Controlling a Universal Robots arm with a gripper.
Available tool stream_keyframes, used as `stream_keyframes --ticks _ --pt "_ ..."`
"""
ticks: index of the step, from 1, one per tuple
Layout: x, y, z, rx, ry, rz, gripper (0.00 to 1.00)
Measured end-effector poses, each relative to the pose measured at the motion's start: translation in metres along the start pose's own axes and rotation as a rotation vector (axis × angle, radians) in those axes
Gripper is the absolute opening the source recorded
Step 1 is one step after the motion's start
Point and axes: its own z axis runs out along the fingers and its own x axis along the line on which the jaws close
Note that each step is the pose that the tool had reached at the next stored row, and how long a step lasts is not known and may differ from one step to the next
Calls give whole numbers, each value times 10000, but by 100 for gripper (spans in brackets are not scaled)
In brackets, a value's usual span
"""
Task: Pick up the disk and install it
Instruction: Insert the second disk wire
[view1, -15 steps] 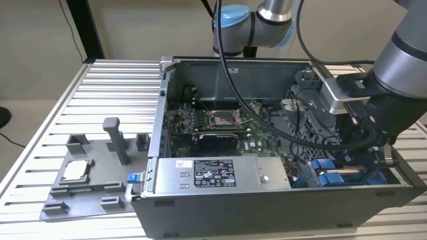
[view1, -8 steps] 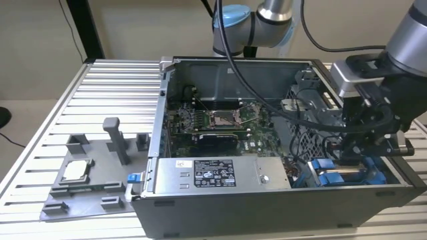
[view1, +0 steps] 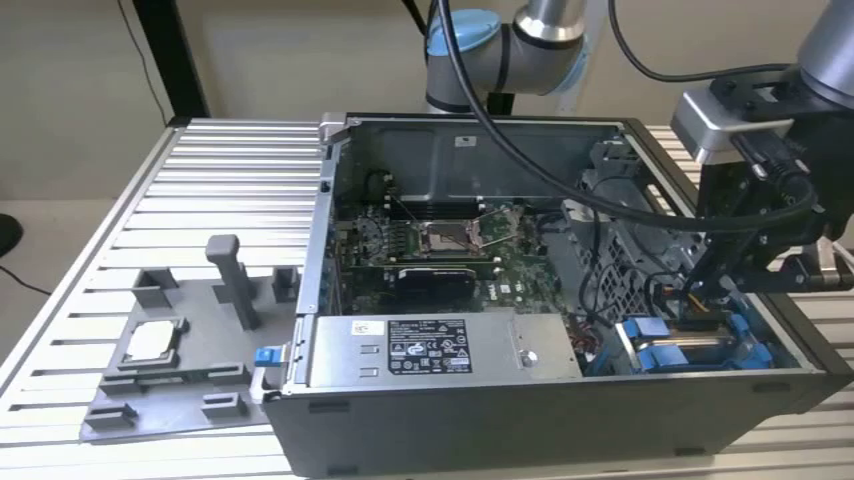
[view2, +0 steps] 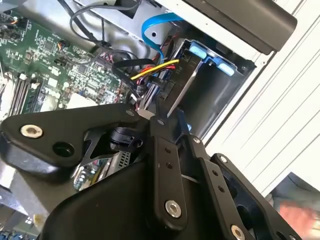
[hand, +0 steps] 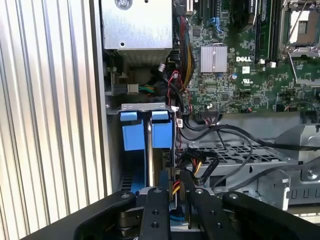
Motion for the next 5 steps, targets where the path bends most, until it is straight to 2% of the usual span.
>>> stream_keyframes --ticks 5 --pt "0 0 0 -1 -13 1 100"
